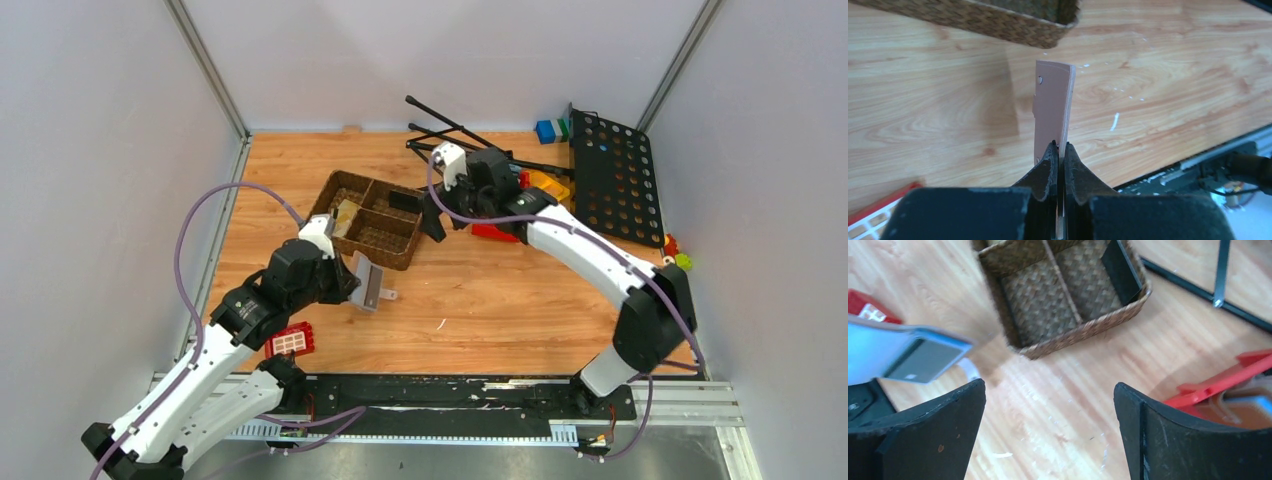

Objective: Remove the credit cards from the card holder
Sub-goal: Remove the credit card from the card holder.

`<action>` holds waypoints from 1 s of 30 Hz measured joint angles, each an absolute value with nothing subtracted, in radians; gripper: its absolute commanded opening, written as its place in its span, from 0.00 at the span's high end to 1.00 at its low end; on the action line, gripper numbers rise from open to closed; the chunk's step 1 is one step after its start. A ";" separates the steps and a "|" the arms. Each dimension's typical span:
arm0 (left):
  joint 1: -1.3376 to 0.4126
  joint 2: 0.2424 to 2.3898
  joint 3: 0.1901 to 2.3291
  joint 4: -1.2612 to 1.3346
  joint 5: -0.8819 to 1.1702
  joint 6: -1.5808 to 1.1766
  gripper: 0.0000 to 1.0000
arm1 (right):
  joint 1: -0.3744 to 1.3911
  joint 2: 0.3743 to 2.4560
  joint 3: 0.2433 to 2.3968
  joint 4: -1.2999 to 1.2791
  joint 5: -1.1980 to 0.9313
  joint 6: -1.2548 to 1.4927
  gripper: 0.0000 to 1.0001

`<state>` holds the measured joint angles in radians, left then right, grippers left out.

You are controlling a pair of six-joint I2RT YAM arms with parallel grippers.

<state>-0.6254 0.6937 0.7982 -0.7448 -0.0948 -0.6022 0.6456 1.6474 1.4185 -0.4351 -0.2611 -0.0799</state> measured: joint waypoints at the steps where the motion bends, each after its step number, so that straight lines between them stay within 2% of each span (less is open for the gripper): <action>1: -0.625 0.694 0.788 -0.725 -0.075 -0.611 1.00 | 0.646 1.608 1.380 -0.426 -0.267 -0.058 0.00; 12: -0.625 0.682 0.640 -0.435 0.208 -0.795 1.00 | 0.645 1.174 0.799 -0.198 -0.461 0.296 0.00; 18: -0.625 0.683 0.588 -0.218 0.325 -0.933 1.00 | 0.643 1.041 0.694 -0.086 -0.526 0.432 0.00; 24: -0.625 0.685 0.569 -0.041 0.365 -1.053 1.00 | 0.614 0.886 0.583 0.003 -0.481 0.617 0.00; 30: -0.625 0.678 0.550 0.099 0.363 -1.136 1.00 | 0.607 0.884 0.546 0.030 -0.451 0.717 0.00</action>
<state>-0.6254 0.6785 0.5499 0.0994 0.3634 -1.1362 0.6075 0.8841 0.5465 0.0296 -0.4511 0.7174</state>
